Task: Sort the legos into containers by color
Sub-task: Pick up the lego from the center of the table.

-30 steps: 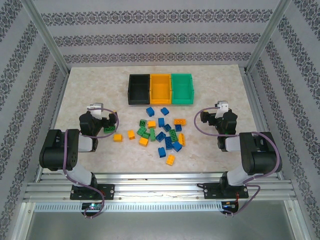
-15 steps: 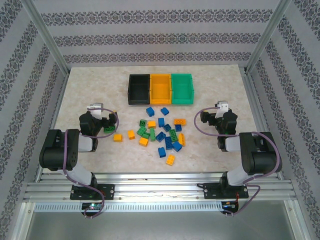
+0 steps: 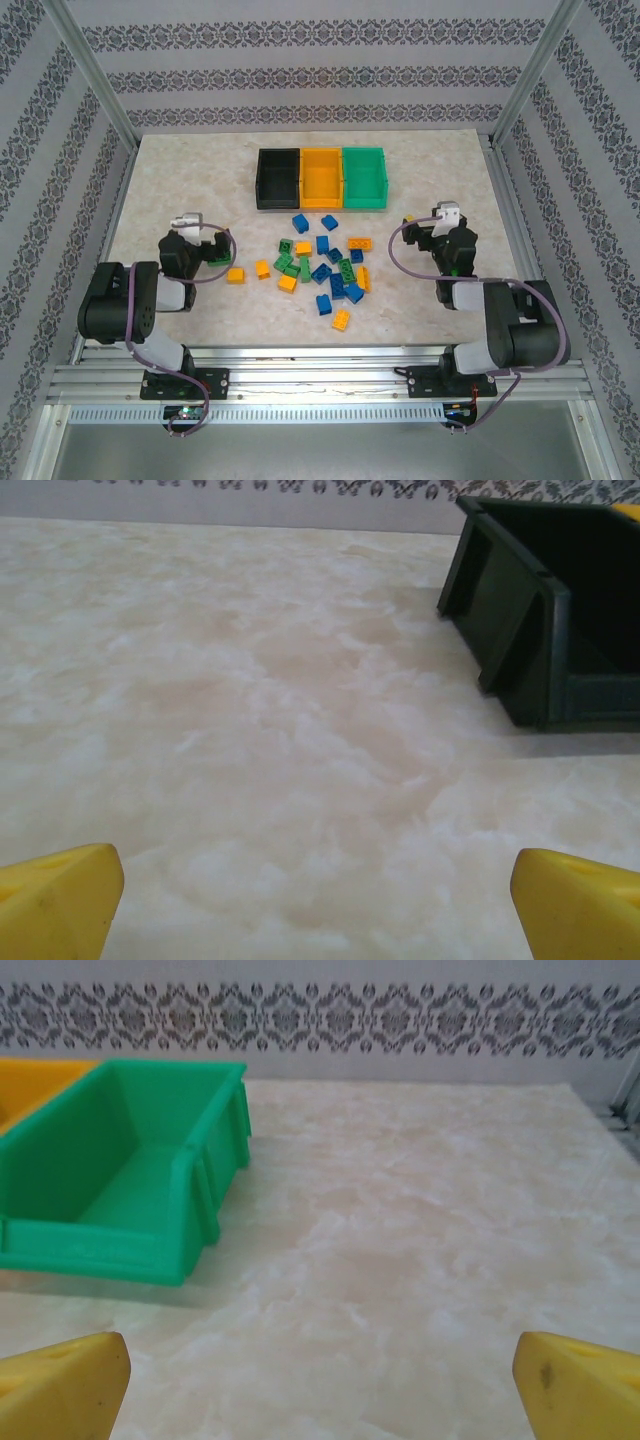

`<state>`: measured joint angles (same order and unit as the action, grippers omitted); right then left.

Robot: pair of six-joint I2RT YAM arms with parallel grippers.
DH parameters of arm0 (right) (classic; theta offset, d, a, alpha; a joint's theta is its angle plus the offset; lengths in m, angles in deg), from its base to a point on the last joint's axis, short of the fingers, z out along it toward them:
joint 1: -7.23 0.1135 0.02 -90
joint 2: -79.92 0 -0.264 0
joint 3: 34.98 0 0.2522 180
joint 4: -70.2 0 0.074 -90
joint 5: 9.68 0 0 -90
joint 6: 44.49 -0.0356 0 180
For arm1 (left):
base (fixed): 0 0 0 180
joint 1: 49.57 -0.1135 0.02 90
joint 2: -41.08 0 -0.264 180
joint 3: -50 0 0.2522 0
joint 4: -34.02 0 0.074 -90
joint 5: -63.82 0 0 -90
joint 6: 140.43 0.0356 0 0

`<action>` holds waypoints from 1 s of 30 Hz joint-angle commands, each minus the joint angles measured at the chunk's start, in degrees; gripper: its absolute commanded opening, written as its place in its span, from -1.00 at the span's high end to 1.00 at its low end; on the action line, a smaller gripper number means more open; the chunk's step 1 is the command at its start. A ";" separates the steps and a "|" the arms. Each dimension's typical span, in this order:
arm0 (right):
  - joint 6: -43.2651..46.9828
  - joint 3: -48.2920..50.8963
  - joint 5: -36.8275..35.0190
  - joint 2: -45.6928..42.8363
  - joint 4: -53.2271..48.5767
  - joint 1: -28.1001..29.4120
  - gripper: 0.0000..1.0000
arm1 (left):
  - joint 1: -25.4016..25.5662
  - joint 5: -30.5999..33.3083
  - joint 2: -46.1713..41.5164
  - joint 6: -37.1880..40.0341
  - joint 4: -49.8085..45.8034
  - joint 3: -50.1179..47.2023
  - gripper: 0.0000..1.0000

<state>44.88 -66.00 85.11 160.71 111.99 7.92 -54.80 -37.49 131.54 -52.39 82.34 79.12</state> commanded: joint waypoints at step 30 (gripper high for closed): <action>-10.37 -21.35 -5.13 -9.51 -50.29 15.70 -0.97 | 14.51 -15.52 -13.08 -17.93 -70.92 31.33 -0.99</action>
<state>34.89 -84.01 82.25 150.57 65.81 21.28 -45.73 -51.41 116.68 -73.24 20.99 106.33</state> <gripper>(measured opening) 0.983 0.994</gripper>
